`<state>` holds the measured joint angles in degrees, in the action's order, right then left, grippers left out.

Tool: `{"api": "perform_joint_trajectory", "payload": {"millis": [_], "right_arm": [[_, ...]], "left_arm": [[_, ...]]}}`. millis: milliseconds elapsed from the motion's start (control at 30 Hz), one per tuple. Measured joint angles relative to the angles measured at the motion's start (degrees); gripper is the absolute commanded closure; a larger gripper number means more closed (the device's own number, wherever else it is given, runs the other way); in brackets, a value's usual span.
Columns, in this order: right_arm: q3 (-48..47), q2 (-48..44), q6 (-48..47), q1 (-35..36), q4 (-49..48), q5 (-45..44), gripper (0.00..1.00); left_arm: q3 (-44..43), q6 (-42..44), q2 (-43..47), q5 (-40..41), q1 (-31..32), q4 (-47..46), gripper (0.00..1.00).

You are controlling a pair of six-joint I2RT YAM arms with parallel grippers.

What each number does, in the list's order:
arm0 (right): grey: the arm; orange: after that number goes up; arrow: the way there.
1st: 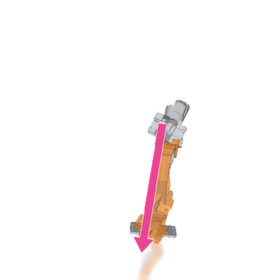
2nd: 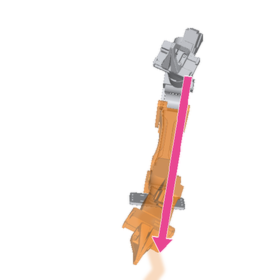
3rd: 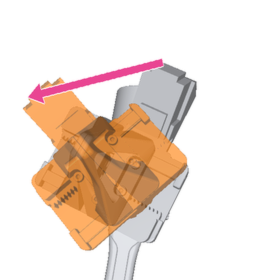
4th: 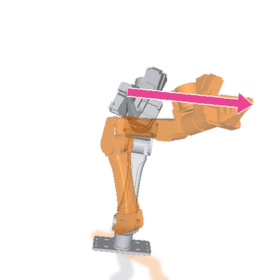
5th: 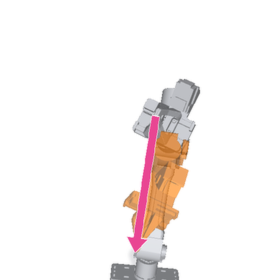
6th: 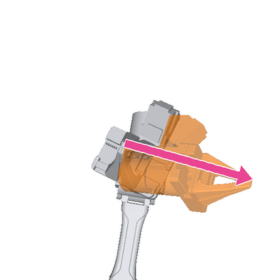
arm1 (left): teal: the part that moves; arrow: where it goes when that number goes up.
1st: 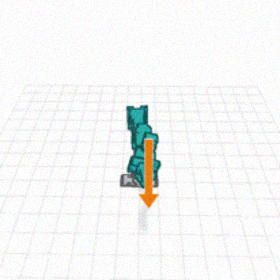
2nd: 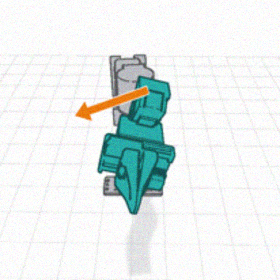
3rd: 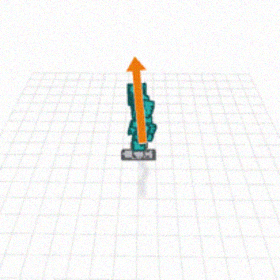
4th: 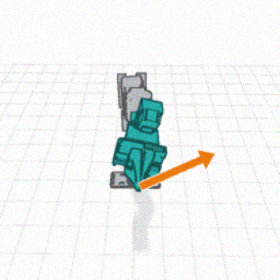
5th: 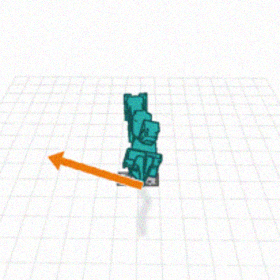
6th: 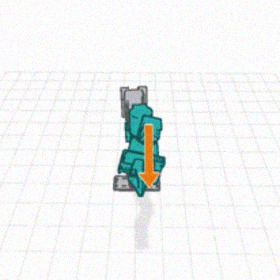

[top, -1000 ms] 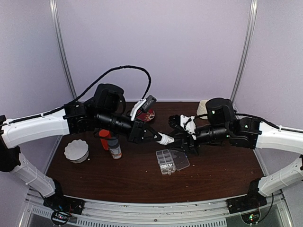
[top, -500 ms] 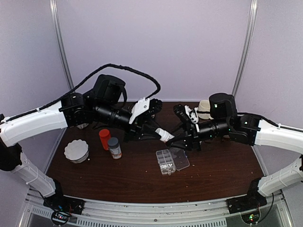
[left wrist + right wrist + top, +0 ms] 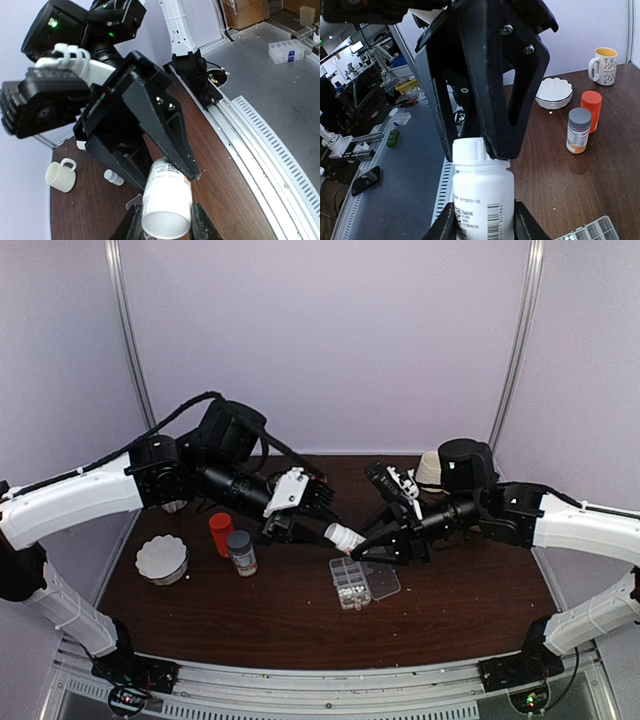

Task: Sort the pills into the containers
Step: Screw the lid of the pill bottle onto the pill bottle.

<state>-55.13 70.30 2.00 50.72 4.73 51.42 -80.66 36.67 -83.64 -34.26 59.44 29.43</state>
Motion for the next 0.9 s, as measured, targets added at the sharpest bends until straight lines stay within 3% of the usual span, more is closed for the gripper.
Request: {"api": "perform_joint_trajectory", "payload": {"millis": [233, 333, 400, 533, 567, 600, 900], "right_arm": [[0.00, 2.23, 5.68, -1.03, -0.24, 3.80, 1.00], [0.02, 2.84, 7.91, -1.88, -0.68, 3.96, 1.00], [0.31, 2.99, 9.55, -2.51, -1.84, 3.98, 1.00], [1.53, 2.97, 11.47, -3.63, -4.35, 4.04, 1.00], [1.55, 2.97, 11.28, -3.87, -4.31, 4.02, 1.00], [1.42, 2.97, 10.73, -3.89, -4.61, 3.85, 1.00], [0.55, 1.20, -2.23, -4.70, 4.35, -0.13, 1.00]], "left_arm": [[-0.13, 16.65, -0.68, 2.97, 0.02, 2.80, 0.98], [-0.13, 22.29, -0.85, 5.95, 0.09, 2.69, 0.91], [0.22, 25.46, -0.68, 7.87, 0.17, 1.73, 0.81], [2.99, 29.29, 0.39, 10.97, 0.55, -2.51, 0.48], [3.93, 29.51, 0.59, 11.76, 0.72, -4.22, 0.22], [4.76, 29.99, 0.59, 12.31, 1.05, -5.90, 0.05], [14.05, 22.99, 4.48, 15.06, 2.71, -11.67, 0.02]]}}
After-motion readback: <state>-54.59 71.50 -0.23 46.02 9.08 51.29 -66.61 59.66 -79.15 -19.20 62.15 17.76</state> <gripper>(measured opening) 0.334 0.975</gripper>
